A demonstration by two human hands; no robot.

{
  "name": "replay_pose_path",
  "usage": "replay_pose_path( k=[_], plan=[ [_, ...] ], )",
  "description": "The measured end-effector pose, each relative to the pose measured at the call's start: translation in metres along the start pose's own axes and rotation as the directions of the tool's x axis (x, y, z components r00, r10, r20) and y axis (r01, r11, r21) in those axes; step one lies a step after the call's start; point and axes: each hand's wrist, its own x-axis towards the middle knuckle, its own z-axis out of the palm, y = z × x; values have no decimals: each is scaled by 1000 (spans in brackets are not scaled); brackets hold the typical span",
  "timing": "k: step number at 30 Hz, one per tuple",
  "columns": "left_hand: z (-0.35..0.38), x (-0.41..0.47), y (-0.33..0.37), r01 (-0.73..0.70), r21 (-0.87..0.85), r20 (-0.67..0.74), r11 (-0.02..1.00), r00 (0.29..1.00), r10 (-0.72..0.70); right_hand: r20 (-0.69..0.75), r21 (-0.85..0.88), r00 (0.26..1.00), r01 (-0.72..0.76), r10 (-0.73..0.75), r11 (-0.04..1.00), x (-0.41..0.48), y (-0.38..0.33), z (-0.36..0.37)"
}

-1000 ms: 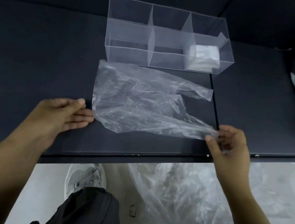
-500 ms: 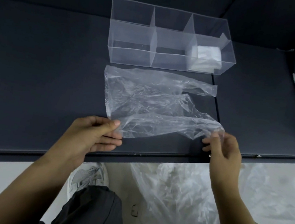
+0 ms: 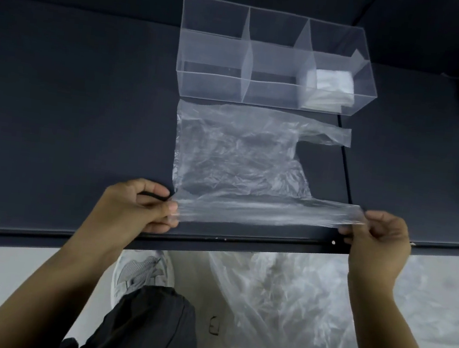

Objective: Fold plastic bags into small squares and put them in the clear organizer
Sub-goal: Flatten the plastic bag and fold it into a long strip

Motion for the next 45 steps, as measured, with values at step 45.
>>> replay_pose_path(
  k=[45],
  plan=[
    [3,-16,-10,-239,633,-190,737,874,447,-134,-301,991,-35,-6,953,1,-11,-14]
  ],
)
